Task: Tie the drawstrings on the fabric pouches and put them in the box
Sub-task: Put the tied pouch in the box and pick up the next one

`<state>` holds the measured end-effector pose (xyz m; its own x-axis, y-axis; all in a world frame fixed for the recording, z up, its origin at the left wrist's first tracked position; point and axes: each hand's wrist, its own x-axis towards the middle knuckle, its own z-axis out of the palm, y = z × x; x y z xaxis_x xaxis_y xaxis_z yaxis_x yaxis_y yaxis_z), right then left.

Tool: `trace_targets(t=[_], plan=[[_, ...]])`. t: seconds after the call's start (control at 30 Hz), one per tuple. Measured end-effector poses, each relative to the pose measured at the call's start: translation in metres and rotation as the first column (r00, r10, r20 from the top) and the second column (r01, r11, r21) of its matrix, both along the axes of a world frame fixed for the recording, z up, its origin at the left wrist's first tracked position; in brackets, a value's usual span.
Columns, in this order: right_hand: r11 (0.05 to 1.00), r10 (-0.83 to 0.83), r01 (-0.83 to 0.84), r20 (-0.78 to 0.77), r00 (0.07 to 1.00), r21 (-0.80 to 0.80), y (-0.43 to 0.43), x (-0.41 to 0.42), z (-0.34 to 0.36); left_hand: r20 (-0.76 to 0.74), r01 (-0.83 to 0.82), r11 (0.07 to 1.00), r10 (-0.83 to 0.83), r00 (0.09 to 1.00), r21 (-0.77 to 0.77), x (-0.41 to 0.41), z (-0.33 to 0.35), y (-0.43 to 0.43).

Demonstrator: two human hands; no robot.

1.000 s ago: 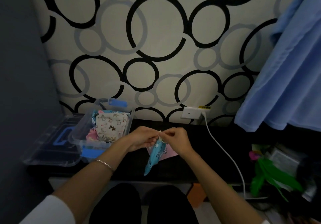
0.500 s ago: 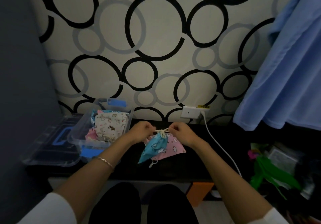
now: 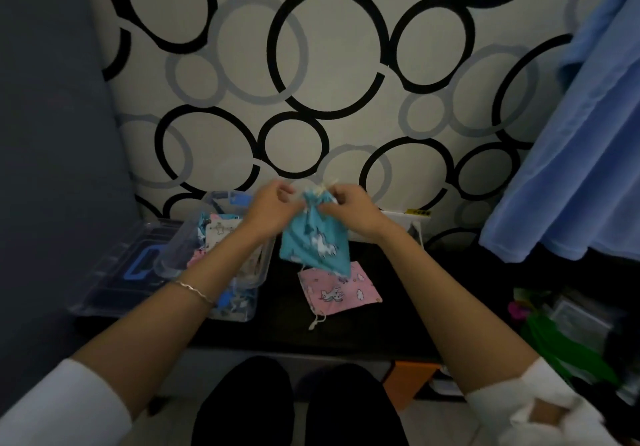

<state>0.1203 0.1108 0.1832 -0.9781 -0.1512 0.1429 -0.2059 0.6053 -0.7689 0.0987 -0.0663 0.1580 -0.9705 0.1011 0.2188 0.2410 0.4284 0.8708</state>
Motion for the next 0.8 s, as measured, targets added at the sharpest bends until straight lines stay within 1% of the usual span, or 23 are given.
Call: trace_targets(t=[0.03, 0.07, 0.1, 0.13, 0.17, 0.2, 0.23, 0.27, 0.3, 0.33, 0.37, 0.4, 0.43, 0.47, 0.53, 0.57, 0.6, 0.63, 0.67, 0.73, 0.77, 0.8], plan=[[0.998, -0.025, 0.021, -0.069, 0.997, -0.053, -0.011, -0.006, 0.005, 0.003, -0.143, 0.989, 0.144, 0.990, -0.042, -0.002, 0.007, -0.011], [0.995, -0.047, 0.035, -0.135, 0.990, -0.089, -0.023, -0.013, 0.007, 0.089, -0.207, 0.977, 0.210, 0.974, -0.045, -0.005, 0.014, -0.022], [0.992, -0.062, 0.040, -0.195, 0.979, -0.117, -0.036, -0.020, 0.008, 0.252, -0.191, 0.981, 0.178, 0.951, 0.032, -0.008, 0.021, -0.032], [0.990, -0.070, 0.036, -0.244, 0.967, -0.139, -0.051, -0.027, 0.008, 0.431, -0.136, 0.977, 0.052, 0.901, 0.166, -0.013, 0.026, -0.043], [0.990, -0.060, 0.021, -0.275, 0.960, -0.141, -0.066, -0.034, 0.005, 0.540, -0.101, 0.941, -0.096, 0.836, 0.324, -0.020, 0.026, -0.054], [0.992, -0.040, 0.004, -0.289, 0.956, -0.123, -0.083, -0.041, -0.001, 0.561, -0.109, 0.883, -0.191, 0.805, 0.457, -0.031, 0.023, -0.066], [0.996, -0.018, -0.007, -0.268, 0.963, -0.093, -0.096, -0.046, -0.011, 0.548, -0.148, 0.820, -0.225, 0.806, 0.554, -0.041, 0.016, -0.074], [0.999, 0.019, -0.028, -0.220, 0.975, -0.041, -0.109, -0.049, -0.023, 0.538, -0.189, 0.791, -0.199, 0.819, 0.581, -0.052, 0.004, -0.082], [0.997, 0.076, -0.072, -0.148, 0.986, 0.036, -0.119, -0.051, -0.036, 0.544, -0.223, 0.823, -0.120, 0.831, 0.522, -0.061, -0.010, -0.089], [0.979, 0.153, -0.145, -0.047, 0.987, 0.140, -0.128, -0.048, -0.049, 0.550, -0.239, 0.901, 0.001, 0.835, 0.361, -0.064, -0.024, -0.095], [0.938, 0.220, -0.233, 0.077, 0.972, 0.256, -0.135, -0.046, -0.064, 0.535, -0.216, 0.969, 0.121, 0.836, 0.119, -0.064, -0.040, -0.101], [0.879, 0.260, -0.314, 0.193, 0.946, 0.358, -0.140, -0.044, -0.077, 0.473, -0.160, 0.974, 0.216, 0.854, -0.158, -0.063, -0.053, -0.107], [0.836, 0.262, -0.356, 0.267, 0.928, 0.418, -0.145, -0.042, -0.086, 0.372, -0.115, 0.917, 0.266, 0.890, -0.382, -0.060, -0.065, -0.112], [0.825, 0.244, -0.352, 0.285, 0.927, 0.442, -0.148, -0.041, -0.093, 0.264, -0.095, 0.849, 0.266, 0.927, -0.520, -0.057, -0.073, -0.116], [0.844, 0.198, -0.291, 0.242, 0.950, 0.450, -0.152, -0.042, -0.097, 0.054, -0.081, 0.696, 0.171, 0.984, -0.713, -0.054, -0.084, -0.121], [0.828, 0.183, -0.276, 0.229, 0.956, 0.489, -0.153, -0.043, -0.097, -0.002, -0.065, 0.634, 0.099, 0.995, -0.770, -0.053, -0.087, -0.123], [0.799, 0.184, -0.277, 0.221, 0.958, 0.535, -0.153, -0.047, -0.098, -0.001, -0.022, 0.621, 0.035, 0.999, -0.783, -0.057, -0.092, -0.124], [0.751, 0.191, -0.293, 0.231, 0.954, 0.592, -0.153, -0.049, -0.099, 0.046, 0.045, 0.636, -0.014, 0.999, -0.771, -0.060, -0.095, -0.124], [0.684, 0.208, -0.321, 0.247, 0.946, 0.655, -0.153, -0.051, -0.102, 0.128, 0.127, 0.653, -0.047, 0.991, -0.747, -0.064, -0.100, -0.124], [0.508, 0.210, -0.369, 0.304, 0.929, 0.778, -0.154, -0.054, -0.107, 0.266, 0.259, 0.663, -0.092, 0.959, -0.703, -0.069, -0.107, -0.126], [0.436, 0.195, -0.375, 0.321, 0.927, 0.818, -0.155, -0.054, -0.108, 0.295, 0.282, 0.669, -0.096, 0.951, -0.688, -0.073, -0.112, -0.128], [0.412, 0.188, -0.375, 0.325, 0.927, 0.830, -0.155, -0.054, -0.109, 0.300, 0.284, 0.665, -0.094, 0.949, -0.691, -0.074, -0.114, -0.128]])
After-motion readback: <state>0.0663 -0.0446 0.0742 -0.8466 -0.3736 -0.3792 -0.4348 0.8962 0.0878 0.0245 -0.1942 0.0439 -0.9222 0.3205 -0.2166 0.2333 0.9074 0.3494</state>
